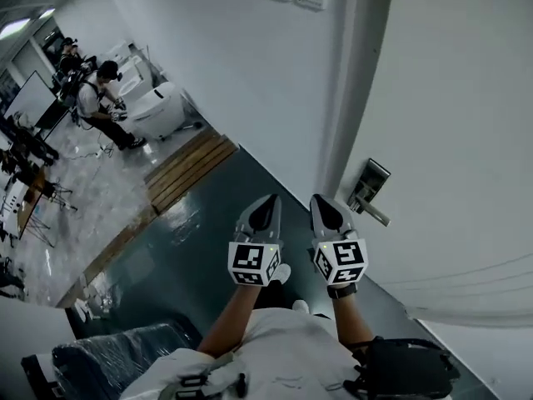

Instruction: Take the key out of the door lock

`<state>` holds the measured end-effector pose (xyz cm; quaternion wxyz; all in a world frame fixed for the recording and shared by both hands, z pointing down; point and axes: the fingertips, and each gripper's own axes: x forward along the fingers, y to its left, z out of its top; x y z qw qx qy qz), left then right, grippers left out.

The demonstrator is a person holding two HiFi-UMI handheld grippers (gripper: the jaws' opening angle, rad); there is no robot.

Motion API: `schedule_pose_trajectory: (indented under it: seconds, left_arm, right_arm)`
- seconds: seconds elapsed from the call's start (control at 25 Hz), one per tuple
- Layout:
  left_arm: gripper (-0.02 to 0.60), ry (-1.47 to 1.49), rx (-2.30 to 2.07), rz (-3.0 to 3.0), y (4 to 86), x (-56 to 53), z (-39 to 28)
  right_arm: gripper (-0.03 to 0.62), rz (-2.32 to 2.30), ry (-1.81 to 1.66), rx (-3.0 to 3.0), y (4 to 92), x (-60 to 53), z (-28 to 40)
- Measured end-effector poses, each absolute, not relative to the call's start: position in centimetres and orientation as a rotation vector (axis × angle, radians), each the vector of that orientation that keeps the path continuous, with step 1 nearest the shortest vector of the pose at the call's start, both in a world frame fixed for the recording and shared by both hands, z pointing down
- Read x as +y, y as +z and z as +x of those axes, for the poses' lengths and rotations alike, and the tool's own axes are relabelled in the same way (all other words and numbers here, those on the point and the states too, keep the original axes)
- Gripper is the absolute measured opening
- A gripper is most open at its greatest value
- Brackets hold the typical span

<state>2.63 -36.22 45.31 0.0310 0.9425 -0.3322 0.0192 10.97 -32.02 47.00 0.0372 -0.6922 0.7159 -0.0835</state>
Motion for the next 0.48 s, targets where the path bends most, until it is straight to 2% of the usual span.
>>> schedule_pose_trajectory:
  seconds: [0.28,0.48]
  left_arm:
    - [0.003,-0.034,-0.537,3.059,42.9,-37.7,13.9]
    - [0.005,-0.016,-0.264,3.087,42.9,-37.9,18.5]
  right_arm:
    - [0.005,-2.435,-0.182,1.904,45.0,-31.8,19.8]
    - [0.005,-2.591,-0.164,1.700,44.4,-31.5,23.1]
